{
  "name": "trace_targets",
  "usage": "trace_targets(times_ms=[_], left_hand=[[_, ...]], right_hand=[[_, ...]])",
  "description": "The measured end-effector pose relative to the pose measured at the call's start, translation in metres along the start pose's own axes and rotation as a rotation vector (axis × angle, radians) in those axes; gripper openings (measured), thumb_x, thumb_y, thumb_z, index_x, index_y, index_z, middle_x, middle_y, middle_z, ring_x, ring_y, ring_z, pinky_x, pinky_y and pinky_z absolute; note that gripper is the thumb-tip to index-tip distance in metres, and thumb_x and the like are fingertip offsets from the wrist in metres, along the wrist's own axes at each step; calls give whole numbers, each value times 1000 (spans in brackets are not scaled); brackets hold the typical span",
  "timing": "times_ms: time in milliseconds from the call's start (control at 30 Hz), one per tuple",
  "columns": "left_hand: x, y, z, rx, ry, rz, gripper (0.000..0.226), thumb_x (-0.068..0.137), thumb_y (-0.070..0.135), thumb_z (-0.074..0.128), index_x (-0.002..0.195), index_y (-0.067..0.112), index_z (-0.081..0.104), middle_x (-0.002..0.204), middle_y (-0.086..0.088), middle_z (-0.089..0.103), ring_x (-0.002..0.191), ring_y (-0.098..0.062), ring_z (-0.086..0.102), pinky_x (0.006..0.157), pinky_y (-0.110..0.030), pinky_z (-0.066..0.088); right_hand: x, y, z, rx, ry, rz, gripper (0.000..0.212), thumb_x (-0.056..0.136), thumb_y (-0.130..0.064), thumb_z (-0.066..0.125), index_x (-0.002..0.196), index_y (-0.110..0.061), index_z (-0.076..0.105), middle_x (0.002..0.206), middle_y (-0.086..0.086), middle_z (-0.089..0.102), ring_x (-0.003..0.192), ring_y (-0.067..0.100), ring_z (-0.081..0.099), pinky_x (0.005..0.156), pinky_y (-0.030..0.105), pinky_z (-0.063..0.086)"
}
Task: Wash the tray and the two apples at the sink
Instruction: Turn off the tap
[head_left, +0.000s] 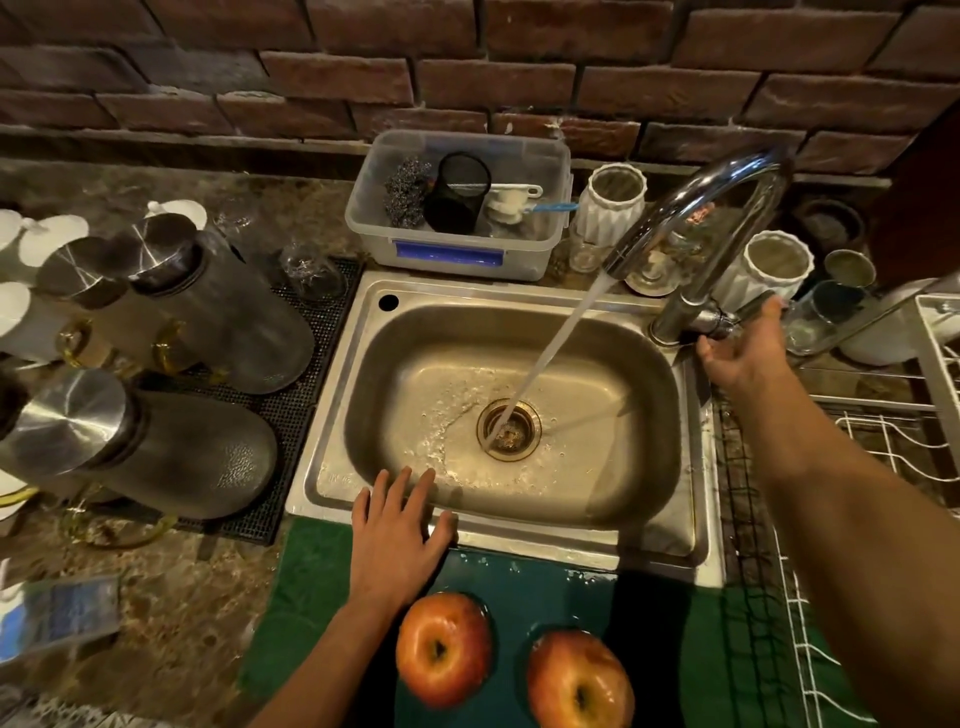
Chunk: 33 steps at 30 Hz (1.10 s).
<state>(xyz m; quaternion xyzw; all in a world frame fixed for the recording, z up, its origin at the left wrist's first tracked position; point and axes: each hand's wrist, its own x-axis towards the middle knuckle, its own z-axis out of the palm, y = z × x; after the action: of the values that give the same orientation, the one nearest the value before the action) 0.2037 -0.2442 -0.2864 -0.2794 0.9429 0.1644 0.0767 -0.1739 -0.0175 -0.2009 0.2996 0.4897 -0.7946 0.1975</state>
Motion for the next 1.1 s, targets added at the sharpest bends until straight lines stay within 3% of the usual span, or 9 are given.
trace_targets(times_ms=[200, 333, 367, 467, 700, 800, 900, 1033, 1100], left_hand=[[0, 2, -2, 5, -13, -5, 69, 92, 66, 25, 151, 32, 38, 157, -4, 41, 151, -28, 23, 121, -50, 16], [-1, 2, -2, 1, -12, -6, 70, 92, 67, 23, 151, 32, 37, 158, -3, 40, 151, -27, 21, 122, -50, 16], [-1, 2, -2, 2, -13, -7, 71, 92, 67, 23, 152, 32, 37, 158, -3, 40, 152, -27, 21, 122, -50, 15], [-1, 3, -3, 4, -17, -4, 71, 92, 67, 23, 152, 31, 38, 158, -3, 39, 151, -27, 22, 122, -50, 15], [-2, 0, -5, -2, -36, 1, 72, 92, 69, 20, 152, 33, 35, 160, -2, 36, 152, -25, 18, 122, -48, 11], [-4, 1, -11, -111, -42, 1, 67, 94, 66, 26, 151, 32, 37, 161, -4, 30, 153, -24, 14, 123, -46, 10], [-11, 2, -21, -374, 27, -64, 55, 97, 43, 54, 147, 23, 46, 160, -12, 28, 150, -29, 21, 121, -48, 23], [-29, 1, -32, -680, 128, -212, 47, 96, 23, 63, 141, 16, 52, 149, -11, 37, 141, -26, 32, 116, -39, 29], [-41, -3, -34, -712, 153, -226, 45, 94, 20, 65, 138, 15, 53, 137, -9, 45, 133, -26, 38, 111, -36, 31]], right_hand=[[1, 0, 1, 71, 18, -47, 52, 102, -54, 35, 142, -24, 50, 141, -3, 59, 128, 14, 56, 109, 28, 40], [-5, 2, 6, 86, 100, -121, 46, 99, -44, 53, 136, -17, 53, 122, -3, 69, 96, 15, 70, 58, 21, 51], [-6, 3, 6, 83, 120, -135, 46, 99, -43, 55, 136, -16, 52, 120, -1, 69, 92, 15, 71, 55, 21, 51], [-4, 5, 5, 80, 134, -146, 46, 98, -41, 57, 136, -16, 49, 126, 2, 69, 106, 19, 70, 69, 27, 55], [-10, 7, 2, -71, 91, -81, 49, 97, -53, 49, 137, -24, 51, 121, -1, 70, 108, 17, 68, 83, 31, 52], [-25, 18, 1, -153, 118, -112, 38, 97, -47, 51, 129, -26, 55, 96, -3, 67, 80, 13, 65, 79, 34, 55], [-50, 33, -7, -275, 112, -151, 17, 96, -41, 53, 101, -28, 61, 81, -2, 55, 58, 8, 43, 64, 28, 47], [-94, 57, -31, -429, 3, -155, 36, 98, -46, 52, 128, -27, 57, 114, -3, 56, 83, 9, 54, 72, 26, 46], [-118, 70, -48, -570, -36, -176, 36, 98, -48, 50, 124, -25, 61, 116, -1, 62, 97, 15, 60, 84, 32, 50]])
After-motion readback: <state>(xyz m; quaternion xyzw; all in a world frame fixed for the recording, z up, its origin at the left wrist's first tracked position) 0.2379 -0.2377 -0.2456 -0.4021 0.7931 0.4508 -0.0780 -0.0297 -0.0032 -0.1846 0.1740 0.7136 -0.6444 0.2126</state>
